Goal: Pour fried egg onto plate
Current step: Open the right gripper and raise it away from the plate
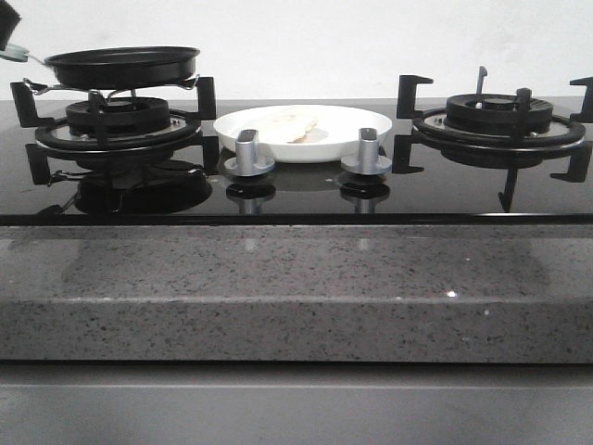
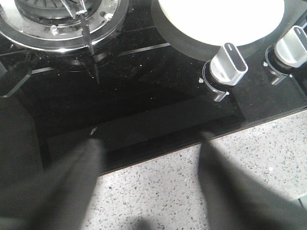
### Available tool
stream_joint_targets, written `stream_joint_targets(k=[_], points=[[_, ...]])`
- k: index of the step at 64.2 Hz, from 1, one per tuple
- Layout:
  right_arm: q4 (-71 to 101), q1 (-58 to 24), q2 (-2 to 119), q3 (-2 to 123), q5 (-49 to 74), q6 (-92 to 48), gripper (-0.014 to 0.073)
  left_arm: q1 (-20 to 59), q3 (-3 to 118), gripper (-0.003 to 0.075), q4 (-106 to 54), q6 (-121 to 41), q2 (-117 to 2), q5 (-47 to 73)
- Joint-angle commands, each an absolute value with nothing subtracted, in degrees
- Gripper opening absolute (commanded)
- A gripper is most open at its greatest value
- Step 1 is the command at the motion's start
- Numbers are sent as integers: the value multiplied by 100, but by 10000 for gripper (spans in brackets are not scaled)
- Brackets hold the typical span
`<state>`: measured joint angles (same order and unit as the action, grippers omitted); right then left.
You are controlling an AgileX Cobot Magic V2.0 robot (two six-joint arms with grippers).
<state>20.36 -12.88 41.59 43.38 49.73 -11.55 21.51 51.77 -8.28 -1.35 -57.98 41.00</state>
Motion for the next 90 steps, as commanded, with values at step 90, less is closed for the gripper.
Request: stream_joint_targets(k=[90], points=[[2099, -1276, 4100, 4424, 4889, -1204, -69, 806, 2553, -20, -633, -135, -2953, 1260]])
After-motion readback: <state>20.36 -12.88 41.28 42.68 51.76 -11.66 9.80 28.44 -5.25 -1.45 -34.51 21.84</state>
